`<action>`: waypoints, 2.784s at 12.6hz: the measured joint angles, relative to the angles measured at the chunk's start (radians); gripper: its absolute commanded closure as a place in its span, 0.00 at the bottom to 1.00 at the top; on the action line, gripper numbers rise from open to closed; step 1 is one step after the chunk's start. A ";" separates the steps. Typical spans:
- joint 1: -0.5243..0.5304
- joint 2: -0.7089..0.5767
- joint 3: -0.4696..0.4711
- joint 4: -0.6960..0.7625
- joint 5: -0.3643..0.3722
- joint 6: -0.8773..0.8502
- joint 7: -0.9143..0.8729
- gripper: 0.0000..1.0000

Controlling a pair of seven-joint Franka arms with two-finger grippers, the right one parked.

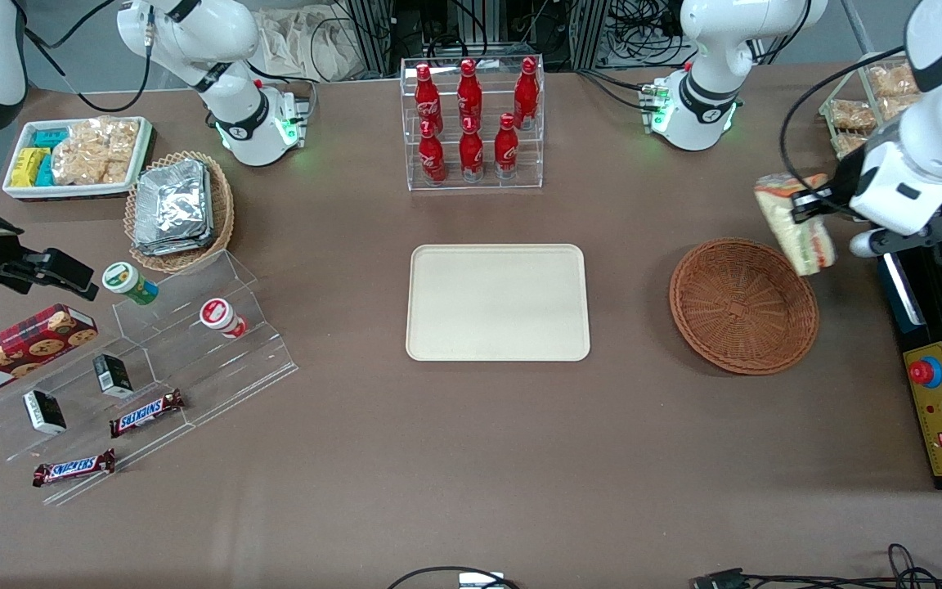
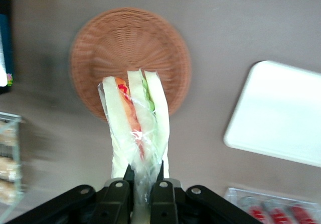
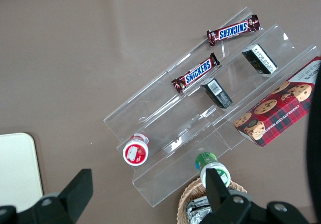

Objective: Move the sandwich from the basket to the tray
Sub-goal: 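Lift the sandwich up out of the basket with the left gripper, then carry the sandwich over the white tray and lower it, then open the left gripper to release the sandwich onto the tray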

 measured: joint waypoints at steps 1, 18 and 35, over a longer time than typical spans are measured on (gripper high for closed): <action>-0.021 0.048 -0.055 0.050 -0.006 0.000 -0.091 1.00; -0.384 0.547 -0.215 -0.137 0.395 0.653 -0.559 1.00; -0.286 0.325 -0.202 -0.073 0.275 0.409 -0.303 0.00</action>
